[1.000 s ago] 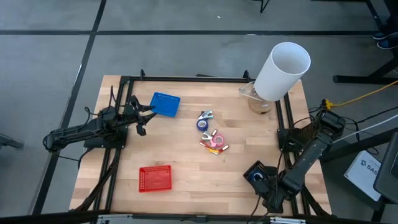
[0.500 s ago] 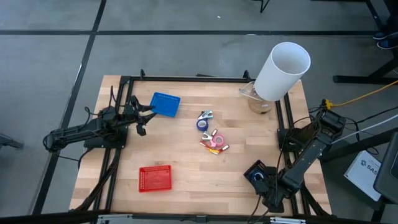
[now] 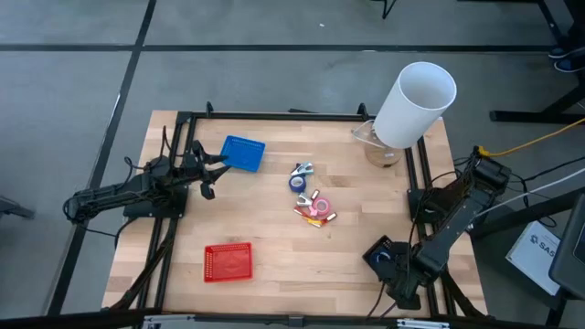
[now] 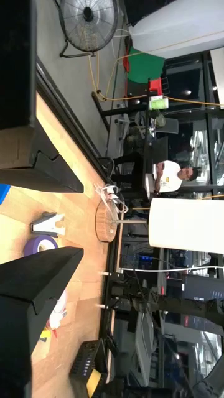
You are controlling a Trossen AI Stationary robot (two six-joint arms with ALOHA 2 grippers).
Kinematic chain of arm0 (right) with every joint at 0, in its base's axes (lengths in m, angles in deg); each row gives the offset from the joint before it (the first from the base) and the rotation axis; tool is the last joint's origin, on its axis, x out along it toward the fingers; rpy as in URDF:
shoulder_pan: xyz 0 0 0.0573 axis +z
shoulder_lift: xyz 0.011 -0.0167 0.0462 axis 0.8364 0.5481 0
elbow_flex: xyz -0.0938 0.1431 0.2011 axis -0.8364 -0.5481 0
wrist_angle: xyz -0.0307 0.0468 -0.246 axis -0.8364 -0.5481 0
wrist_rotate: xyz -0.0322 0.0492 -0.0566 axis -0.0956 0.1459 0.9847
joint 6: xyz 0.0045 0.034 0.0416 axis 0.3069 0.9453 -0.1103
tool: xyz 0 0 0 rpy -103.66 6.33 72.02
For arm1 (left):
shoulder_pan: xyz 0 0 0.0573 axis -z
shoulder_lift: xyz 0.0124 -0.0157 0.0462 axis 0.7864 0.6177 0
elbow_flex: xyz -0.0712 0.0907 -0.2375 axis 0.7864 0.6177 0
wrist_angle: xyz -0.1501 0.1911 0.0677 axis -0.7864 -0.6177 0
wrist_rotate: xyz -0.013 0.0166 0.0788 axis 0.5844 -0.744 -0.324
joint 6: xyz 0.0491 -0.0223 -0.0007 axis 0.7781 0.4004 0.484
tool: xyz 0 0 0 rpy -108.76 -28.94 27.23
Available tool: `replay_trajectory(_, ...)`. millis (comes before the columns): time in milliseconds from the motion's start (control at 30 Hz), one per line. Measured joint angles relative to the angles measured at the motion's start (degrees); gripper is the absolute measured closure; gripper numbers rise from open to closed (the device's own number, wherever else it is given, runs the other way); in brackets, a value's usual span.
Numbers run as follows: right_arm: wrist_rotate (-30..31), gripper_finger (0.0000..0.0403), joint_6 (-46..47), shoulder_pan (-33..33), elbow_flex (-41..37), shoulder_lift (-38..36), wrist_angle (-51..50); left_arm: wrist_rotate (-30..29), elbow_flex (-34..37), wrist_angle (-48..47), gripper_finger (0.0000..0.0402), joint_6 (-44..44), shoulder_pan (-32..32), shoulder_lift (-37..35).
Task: Pick and place Stapler, Stapler remover, tape
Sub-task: Put the yellow tape into the black bin, then adjust the blue tape
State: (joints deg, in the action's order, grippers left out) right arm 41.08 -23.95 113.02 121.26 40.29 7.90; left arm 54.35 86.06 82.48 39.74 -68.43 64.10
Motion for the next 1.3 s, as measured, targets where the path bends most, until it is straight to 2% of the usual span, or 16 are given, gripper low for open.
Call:
replay_trajectory(200, 0.69, 0.0214, 0.51, -1.72, 0.07, -4.59, -0.53, 0.00, 0.00, 0.01, 0.0253, 0.00, 0.00, 0.00)
replay_trajectory(567, 11.74, 0.0233, -2.20, -4.54, -1.24, -5.18, -1.99, 0.00, 0.00, 0.00, 0.0253, 0.00, -0.01, 0.00)
replay_trajectory(967, 11.40, 0.0234, -2.72, -4.73, -4.85, -4.92, 2.21, 0.00, 0.00, 0.00, 0.0253, 0.00, -0.02, 0.00)
replay_trajectory(1300, 11.63, 0.0234, -6.86, -4.73, -4.85, -0.33, 2.99, 0.00, 0.02, 0.00, 0.0253, 0.00, 0.00, 0.00)
